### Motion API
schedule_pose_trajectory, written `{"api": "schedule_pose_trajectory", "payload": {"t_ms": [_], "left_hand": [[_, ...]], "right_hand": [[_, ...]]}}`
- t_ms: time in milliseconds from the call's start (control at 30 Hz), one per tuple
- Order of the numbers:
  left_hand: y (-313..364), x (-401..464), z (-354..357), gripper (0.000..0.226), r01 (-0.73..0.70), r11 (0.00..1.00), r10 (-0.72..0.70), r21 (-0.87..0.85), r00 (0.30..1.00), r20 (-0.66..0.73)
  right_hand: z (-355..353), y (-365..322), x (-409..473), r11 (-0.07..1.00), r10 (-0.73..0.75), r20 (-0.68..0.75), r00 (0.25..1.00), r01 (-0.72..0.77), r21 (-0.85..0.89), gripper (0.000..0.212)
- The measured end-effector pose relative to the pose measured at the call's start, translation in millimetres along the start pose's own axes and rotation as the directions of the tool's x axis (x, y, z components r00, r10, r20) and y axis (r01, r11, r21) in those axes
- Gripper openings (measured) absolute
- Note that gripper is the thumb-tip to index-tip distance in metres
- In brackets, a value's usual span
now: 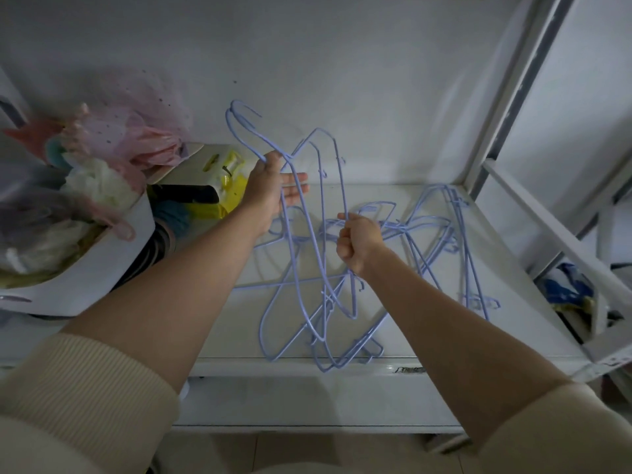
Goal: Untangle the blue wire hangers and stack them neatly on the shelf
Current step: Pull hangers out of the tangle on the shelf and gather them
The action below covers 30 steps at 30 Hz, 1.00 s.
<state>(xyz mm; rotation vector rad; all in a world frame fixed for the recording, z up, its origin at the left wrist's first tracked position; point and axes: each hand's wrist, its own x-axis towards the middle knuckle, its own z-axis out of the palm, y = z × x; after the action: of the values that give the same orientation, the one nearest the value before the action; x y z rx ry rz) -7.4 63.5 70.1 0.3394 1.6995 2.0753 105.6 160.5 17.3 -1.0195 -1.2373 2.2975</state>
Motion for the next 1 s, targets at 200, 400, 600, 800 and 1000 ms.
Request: {"api": "schedule_pose_trajectory", "payload": {"t_ms": [200,400,600,800,1000], "left_hand": [[-3.0,-4.6,3.0,0.025,-0.052,0.998,0.051,0.026,0.998,0.038],[-6.8,-0.7,5.2,0.028,-0.052,0.998,0.054,-0.043,0.998,0.037],[-2.1,2.5,-8.1,0.026,-0.061,0.996,0.059,-0.066,0.998,-0.021],[8.3,3.2,-59.6,0.028,-0.042,0.998,0.049,0.047,0.989,-0.142],[4.8,0.3,-86.4,0.026,-0.010,0.988,0.028,0.153,0.993,-0.117]], "right_hand": [[9.4,14.7,-6.0,0.985,0.100,0.007,0.995,-0.098,-0.142,0.036],[17.5,18.8,-2.5,0.892,0.104,0.012,0.994,-0.088,-0.444,0.029],[21.1,6.8,13.1,0.756,-0.075,0.088,0.993,0.114,-0.644,0.026],[38.7,20.8,31.5,0.434,-0.133,0.147,0.980,0.191,-0.881,0.035],[35.9,33.6,61.9,0.179,-0.229,0.150,0.962,0.193,-0.965,0.036]]}}
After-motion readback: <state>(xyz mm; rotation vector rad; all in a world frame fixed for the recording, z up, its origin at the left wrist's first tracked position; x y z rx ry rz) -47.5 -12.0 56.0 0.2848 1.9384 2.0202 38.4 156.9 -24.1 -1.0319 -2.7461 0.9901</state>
